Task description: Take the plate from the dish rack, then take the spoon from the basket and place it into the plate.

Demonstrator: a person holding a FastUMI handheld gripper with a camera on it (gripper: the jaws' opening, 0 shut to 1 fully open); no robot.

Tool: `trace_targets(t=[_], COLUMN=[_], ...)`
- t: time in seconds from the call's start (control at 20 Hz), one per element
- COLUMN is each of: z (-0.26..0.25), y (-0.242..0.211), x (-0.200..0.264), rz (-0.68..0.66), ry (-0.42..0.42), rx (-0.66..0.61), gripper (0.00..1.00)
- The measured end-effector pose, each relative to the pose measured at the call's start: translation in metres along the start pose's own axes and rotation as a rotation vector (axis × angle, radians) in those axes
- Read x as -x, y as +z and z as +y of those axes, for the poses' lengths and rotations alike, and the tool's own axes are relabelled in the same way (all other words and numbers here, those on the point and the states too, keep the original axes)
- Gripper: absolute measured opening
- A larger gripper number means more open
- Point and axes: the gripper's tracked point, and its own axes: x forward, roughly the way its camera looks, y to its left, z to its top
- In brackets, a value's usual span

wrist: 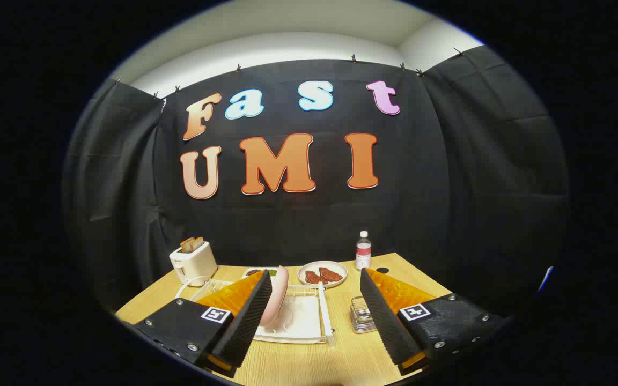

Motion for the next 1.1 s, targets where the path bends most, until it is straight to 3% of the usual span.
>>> trace_targets(t=[1.1], z=[0.000], y=[-0.017], x=[0.005], rz=[0.042], ry=[-0.013], rx=[-0.003], gripper=[0.99])
